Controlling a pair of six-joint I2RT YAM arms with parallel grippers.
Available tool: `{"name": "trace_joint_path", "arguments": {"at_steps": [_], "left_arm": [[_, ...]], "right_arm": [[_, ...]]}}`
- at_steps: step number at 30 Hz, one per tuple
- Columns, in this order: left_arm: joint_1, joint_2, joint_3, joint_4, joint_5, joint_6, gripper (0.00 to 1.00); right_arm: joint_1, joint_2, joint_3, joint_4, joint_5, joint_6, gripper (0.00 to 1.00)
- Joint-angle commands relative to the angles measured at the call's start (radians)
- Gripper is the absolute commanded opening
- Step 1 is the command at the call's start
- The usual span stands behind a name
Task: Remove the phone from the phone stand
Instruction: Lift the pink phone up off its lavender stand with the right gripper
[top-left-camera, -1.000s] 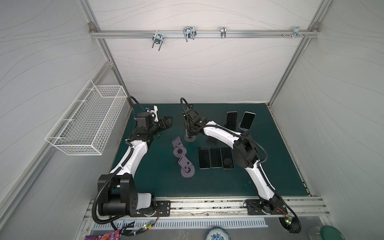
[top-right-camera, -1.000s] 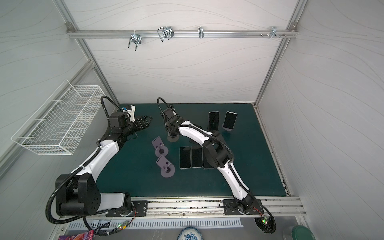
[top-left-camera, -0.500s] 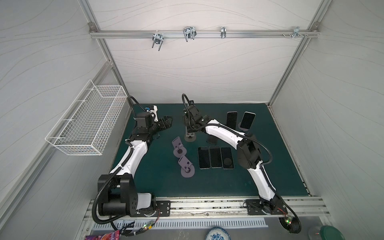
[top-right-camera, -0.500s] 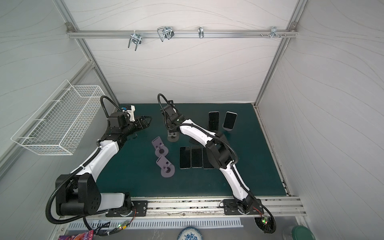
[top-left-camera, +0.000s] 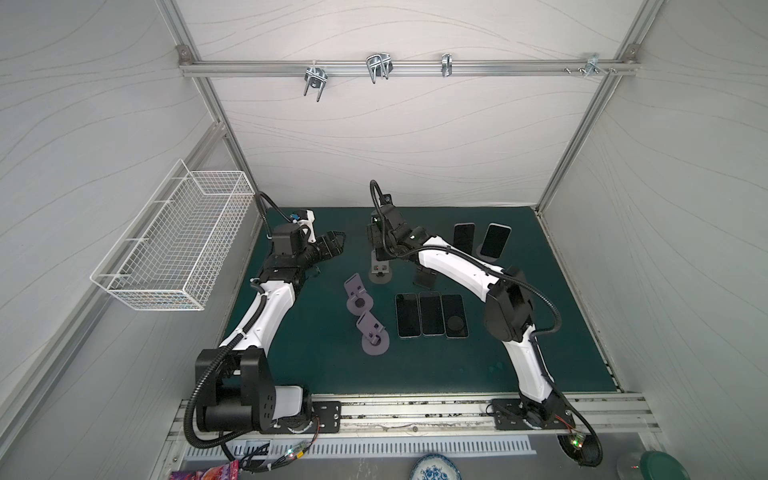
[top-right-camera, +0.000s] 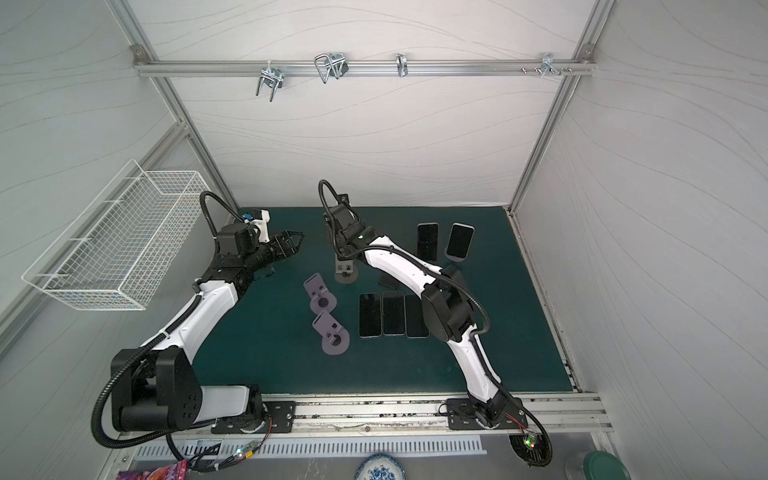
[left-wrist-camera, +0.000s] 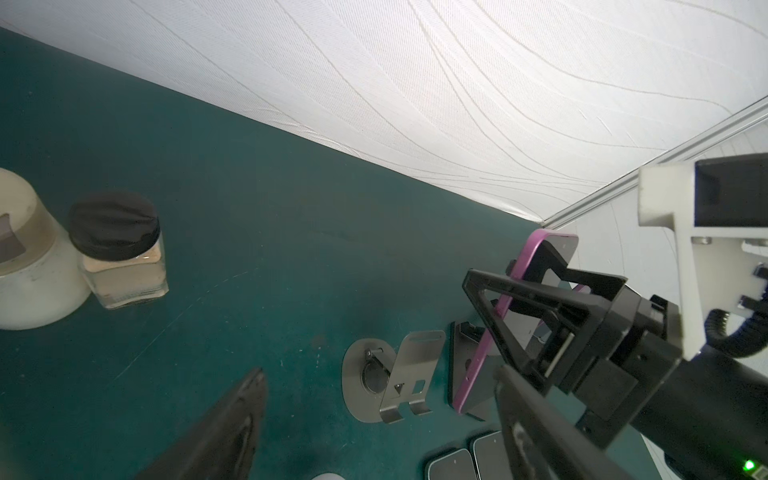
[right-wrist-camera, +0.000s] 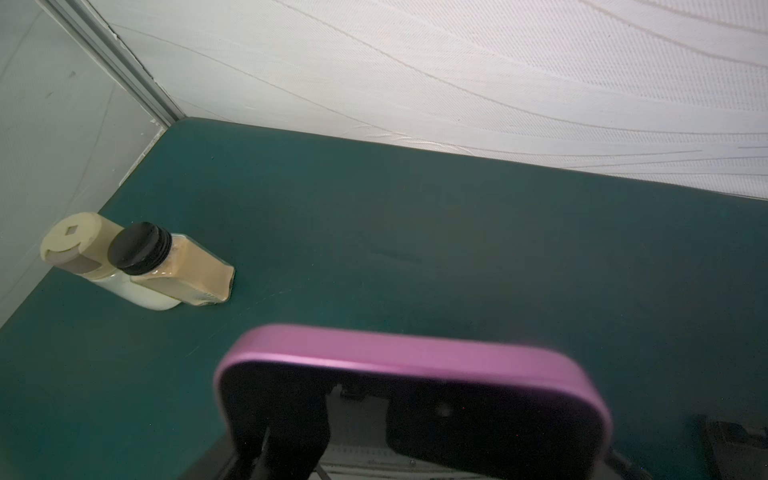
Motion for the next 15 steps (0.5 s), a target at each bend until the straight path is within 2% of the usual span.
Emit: {"name": "trace_joint_path", "arguments": {"at_steps": [1,4,11,15], "left_arm": [[0.003,-0.031,0.005,0.051,0.008,-0.015,0.86],[0.002,-0.060,-0.007,0.035,-0.002,-0.005,0.86],[-0.057,-0.158,-0.036,-0.039,-0.146,0.110,0.87],[-0.068,-0.212,-0.014,-0.106,-0.146,0.092,0.87]], "right_arm": [[-0.002,-0.090,-0.040,0.039,-0.019,0.020,0.71],[0.002,-0.141,-0.102,0.058,-0.018,0.030,0.70],[0.013,-0.221,-0.191,0.061,-0.045,0.013,0.70],[0.022,-0.270,-0.235,0.058,-0.065,0.013,0.70]]}}
